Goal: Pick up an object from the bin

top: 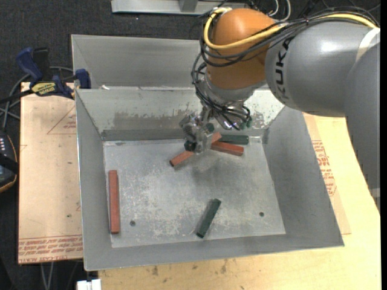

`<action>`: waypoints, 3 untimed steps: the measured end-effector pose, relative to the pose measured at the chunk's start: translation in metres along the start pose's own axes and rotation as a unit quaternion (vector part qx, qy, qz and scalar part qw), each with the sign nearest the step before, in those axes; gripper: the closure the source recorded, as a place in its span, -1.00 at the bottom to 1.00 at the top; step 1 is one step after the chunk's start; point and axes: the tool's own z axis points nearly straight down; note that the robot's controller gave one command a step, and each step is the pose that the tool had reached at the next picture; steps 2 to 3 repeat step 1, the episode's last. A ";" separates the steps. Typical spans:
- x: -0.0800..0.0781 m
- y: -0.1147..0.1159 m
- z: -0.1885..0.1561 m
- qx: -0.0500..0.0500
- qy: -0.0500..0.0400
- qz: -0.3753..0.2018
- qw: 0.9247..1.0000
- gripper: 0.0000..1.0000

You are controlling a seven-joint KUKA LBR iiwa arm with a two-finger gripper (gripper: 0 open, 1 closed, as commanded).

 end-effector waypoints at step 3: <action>0.002 0.008 -0.051 0.002 -0.004 -0.019 1.000 1.00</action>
Offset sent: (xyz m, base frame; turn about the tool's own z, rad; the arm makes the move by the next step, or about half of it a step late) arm -0.0071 0.0048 0.0473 -0.0413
